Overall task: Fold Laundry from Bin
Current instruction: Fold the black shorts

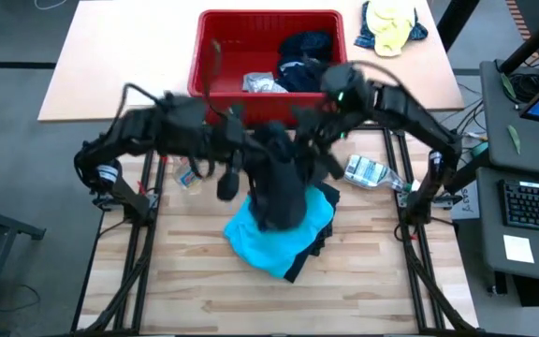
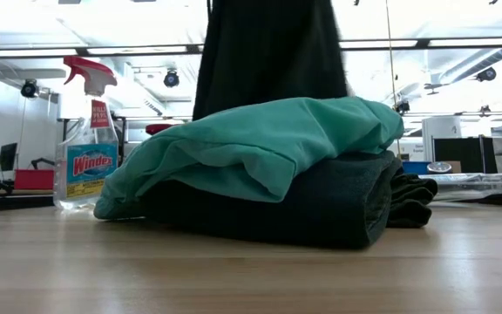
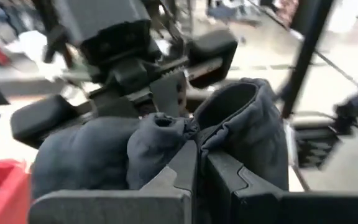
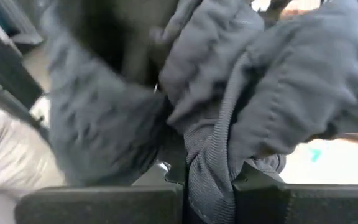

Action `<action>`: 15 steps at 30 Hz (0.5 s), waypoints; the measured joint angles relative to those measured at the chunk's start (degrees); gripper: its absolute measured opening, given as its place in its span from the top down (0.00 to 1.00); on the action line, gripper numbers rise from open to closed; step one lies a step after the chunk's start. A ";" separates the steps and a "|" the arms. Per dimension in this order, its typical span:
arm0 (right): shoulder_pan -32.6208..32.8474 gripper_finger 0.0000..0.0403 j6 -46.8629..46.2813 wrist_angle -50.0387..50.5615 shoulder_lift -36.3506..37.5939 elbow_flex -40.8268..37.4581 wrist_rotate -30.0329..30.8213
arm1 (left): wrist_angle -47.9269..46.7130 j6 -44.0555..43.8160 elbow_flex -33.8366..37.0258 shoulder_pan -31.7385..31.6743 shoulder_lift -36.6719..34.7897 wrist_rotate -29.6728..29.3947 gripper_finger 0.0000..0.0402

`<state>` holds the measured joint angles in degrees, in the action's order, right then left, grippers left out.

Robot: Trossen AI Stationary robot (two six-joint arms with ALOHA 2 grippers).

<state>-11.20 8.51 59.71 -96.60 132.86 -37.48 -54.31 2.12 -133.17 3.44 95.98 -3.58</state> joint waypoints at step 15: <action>25.75 0.95 -8.10 -2.76 6.39 -31.06 23.93 | 2.99 -10.63 32.43 18.87 -3.96 -21.89 1.00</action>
<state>14.55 0.40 56.95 -90.21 101.81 -13.55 -51.32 -8.51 -100.74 22.31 92.02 -25.47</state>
